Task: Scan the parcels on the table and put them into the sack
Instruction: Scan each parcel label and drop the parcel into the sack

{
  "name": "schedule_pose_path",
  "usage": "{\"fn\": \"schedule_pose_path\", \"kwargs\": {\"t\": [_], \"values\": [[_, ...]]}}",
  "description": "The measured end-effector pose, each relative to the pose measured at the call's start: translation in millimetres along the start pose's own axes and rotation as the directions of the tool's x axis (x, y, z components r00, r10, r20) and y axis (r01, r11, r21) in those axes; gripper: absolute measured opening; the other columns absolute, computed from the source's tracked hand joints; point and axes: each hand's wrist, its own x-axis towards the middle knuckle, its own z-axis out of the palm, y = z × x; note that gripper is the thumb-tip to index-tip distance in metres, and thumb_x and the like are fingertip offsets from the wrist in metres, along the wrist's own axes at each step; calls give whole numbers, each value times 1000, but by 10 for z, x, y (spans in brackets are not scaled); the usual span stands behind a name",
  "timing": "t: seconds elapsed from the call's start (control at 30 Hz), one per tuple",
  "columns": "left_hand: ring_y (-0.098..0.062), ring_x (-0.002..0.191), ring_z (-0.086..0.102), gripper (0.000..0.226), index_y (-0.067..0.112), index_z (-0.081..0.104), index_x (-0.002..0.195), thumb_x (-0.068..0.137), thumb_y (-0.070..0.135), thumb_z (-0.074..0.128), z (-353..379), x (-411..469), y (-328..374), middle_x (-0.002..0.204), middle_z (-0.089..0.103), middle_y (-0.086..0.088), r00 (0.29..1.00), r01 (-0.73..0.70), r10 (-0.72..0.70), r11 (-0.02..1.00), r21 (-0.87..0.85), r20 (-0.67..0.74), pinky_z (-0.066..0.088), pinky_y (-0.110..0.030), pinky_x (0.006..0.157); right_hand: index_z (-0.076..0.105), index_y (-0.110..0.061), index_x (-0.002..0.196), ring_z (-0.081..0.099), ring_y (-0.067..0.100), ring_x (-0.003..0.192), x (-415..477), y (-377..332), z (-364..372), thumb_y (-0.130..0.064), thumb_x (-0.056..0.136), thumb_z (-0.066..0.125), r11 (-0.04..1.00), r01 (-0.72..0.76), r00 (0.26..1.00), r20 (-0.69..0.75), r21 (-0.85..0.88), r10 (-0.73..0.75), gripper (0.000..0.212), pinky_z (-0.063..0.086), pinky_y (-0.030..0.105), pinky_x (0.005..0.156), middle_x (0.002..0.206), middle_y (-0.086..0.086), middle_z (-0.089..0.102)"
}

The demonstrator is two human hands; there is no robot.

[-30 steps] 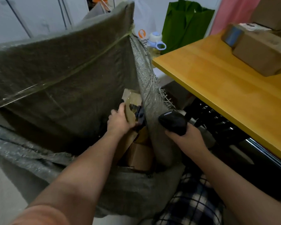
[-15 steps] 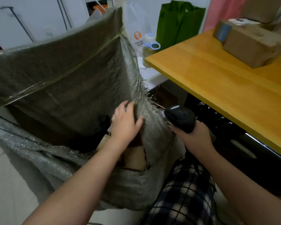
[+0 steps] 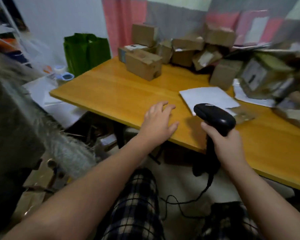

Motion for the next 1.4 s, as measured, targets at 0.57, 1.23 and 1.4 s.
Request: {"fn": "schedule_pose_path", "kwargs": {"t": [0.57, 1.23, 1.4], "values": [[-28, 89, 56, 21, 6, 54, 102, 101, 24, 42, 541, 853, 596, 98, 60, -9, 994, -50, 42, 996, -76, -104, 45, -44, 77, 65, -31, 80, 60, 1, 78, 25, 275, -535, -36, 80, 75, 986, -136, 967, -204, 94, 153, 11, 41, 21, 62, 75, -13, 64], [-16, 83, 65, 15, 12, 67, 103, 96, 20, 56, 45, 91, -84, 90, 69, -1, 957, 232, -289, 743, -628, 12, 51, -32, 72, 66, -30, 81, 59, -3, 71, -53, 230, -313, -36, 77, 77, 998, -42, 981, -194, -55, 31, 13, 39, 13, 56, 70, -15, 63], [-15, 79, 63, 15, 9, 69, 98, 94, 20, 61, 20, 126, -111, 86, 70, -5, 916, 250, -400, 643, -724, -38, 52, -33, 75, 66, -31, 82, 59, -11, 68, -121, 67, -192, -33, 76, 78, 1000, 18, 982, -187, 24, -13, 13, 39, 4, 53, 69, -14, 64]]}}
